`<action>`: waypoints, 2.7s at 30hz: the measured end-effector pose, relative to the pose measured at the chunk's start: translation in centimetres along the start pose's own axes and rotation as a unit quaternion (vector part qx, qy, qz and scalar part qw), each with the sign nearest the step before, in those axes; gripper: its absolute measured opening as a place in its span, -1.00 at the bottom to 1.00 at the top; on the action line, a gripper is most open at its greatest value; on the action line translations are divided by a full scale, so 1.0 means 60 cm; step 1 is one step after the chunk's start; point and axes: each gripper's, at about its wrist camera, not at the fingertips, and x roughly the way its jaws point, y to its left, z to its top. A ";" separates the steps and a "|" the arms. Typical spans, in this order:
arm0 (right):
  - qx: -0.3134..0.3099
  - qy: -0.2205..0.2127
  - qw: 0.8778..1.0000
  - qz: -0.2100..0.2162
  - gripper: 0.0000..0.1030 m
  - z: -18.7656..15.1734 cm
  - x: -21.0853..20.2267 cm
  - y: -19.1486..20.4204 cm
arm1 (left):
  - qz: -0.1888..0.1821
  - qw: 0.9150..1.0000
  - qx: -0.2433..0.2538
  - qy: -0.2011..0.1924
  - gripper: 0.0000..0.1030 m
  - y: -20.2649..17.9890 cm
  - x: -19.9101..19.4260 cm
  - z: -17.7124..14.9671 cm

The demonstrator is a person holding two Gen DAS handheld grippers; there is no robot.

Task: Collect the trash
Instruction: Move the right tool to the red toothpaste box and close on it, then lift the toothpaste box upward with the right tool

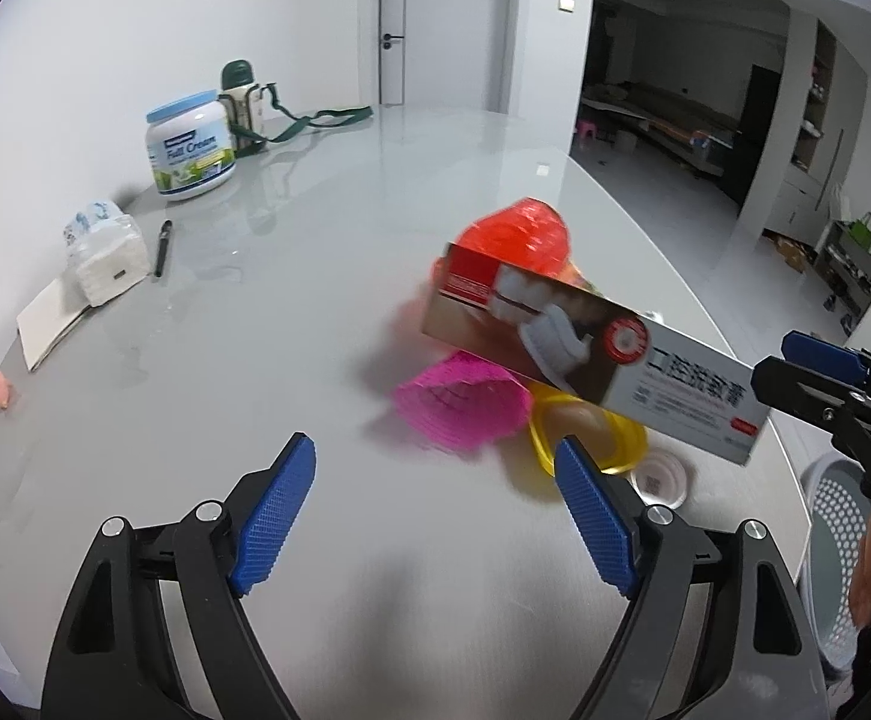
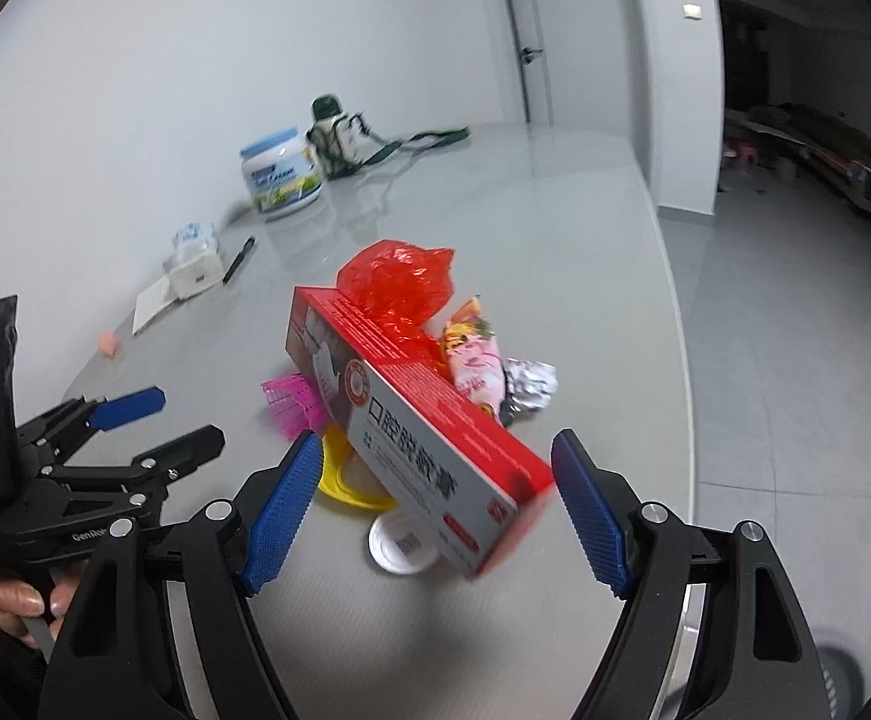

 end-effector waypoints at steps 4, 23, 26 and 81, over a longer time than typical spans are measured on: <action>-0.016 0.030 0.999 0.017 0.46 0.024 0.029 0.003 | 0.008 1.000 -0.012 0.006 0.56 0.019 0.010 0.011; -0.082 0.161 0.982 0.047 0.45 0.072 0.155 0.033 | 0.026 0.998 -0.061 0.022 0.56 0.113 0.055 0.037; -0.084 0.165 0.981 0.053 0.29 0.068 0.157 0.039 | 0.024 0.997 -0.066 0.024 0.56 0.122 0.061 0.037; 0.154 -0.012 0.988 -0.003 -0.33 -0.065 -0.047 -0.022 | -0.006 0.998 -0.010 0.068 0.73 0.019 0.147 0.041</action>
